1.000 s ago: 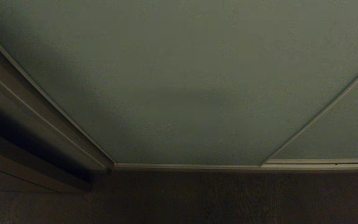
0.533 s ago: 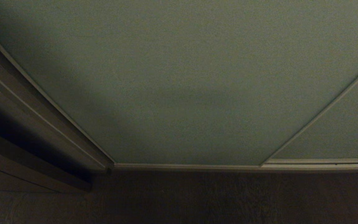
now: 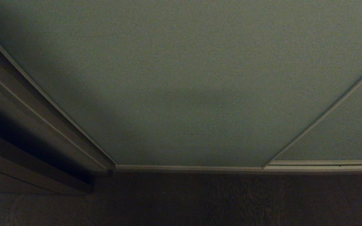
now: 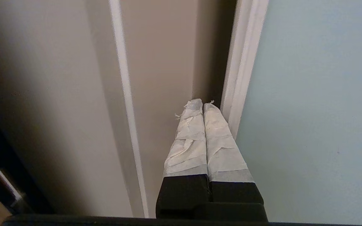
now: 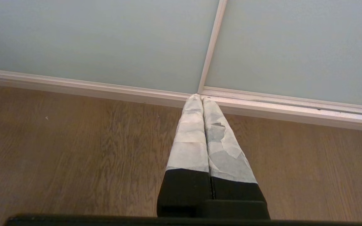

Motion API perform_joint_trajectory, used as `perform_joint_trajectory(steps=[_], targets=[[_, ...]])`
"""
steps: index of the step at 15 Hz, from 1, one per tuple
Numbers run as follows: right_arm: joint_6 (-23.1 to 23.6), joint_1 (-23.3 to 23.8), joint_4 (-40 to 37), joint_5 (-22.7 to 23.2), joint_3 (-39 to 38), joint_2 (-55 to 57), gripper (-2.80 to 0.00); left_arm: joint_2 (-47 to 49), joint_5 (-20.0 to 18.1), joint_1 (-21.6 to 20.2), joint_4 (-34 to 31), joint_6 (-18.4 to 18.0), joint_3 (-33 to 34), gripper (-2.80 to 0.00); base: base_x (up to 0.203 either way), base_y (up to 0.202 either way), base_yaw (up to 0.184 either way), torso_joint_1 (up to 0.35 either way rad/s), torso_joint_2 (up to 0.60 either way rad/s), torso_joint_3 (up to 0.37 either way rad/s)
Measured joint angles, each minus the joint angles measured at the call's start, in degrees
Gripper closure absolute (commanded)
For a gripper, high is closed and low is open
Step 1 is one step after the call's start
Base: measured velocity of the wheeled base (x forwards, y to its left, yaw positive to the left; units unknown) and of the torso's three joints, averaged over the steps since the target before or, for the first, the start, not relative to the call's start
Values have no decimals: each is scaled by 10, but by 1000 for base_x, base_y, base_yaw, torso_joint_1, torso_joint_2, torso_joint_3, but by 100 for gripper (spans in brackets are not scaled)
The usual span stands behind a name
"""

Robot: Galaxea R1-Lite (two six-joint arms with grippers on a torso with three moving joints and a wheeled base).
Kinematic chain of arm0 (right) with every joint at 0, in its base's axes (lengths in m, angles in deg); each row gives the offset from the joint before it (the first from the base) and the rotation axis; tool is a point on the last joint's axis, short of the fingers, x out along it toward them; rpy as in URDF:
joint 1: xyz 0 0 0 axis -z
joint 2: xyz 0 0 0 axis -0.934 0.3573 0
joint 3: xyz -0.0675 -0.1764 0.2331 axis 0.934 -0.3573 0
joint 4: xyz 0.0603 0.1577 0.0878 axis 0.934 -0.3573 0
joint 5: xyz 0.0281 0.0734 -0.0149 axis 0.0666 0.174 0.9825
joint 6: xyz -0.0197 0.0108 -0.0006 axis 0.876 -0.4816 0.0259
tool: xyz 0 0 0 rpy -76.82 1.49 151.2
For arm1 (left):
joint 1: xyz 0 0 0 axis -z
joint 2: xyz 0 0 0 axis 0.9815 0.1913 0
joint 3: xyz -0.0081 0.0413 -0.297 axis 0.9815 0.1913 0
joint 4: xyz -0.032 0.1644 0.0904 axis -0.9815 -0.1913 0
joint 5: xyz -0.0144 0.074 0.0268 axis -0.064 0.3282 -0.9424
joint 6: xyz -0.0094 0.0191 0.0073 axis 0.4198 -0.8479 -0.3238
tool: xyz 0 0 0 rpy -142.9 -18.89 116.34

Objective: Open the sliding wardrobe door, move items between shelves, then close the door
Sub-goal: Open the door

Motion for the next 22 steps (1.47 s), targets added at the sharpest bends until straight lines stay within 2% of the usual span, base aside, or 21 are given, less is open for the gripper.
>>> perform_joint_trajectory(steps=[3, 5, 14, 18, 20, 22], targets=[[0, 0, 0, 0, 0, 0, 0, 8, -7, -9, 0, -3, -6, 0, 0, 0, 0, 0, 0, 0], [0, 0, 0, 0, 0, 0, 0, 10, -36, -10, -3, 2, -4, 0, 0, 0, 0, 0, 0, 0], [0, 0, 0, 0, 0, 0, 0, 10, -74, -5, -16, 1, -1, 0, 0, 0, 0, 0, 0, 0], [0, 0, 0, 0, 0, 0, 0, -11, -126, 18, -95, 1, 3, 0, 0, 0, 0, 0, 0, 0], [0, 0, 0, 0, 0, 0, 0, -22, -139, 43, -131, 2, 0, 0, 0, 0, 0, 0, 0, 0], [0, 0, 0, 0, 0, 0, 0, -37, -144, 57, -139, 1, 0, 0, 0, 0, 0, 0, 0, 0]])
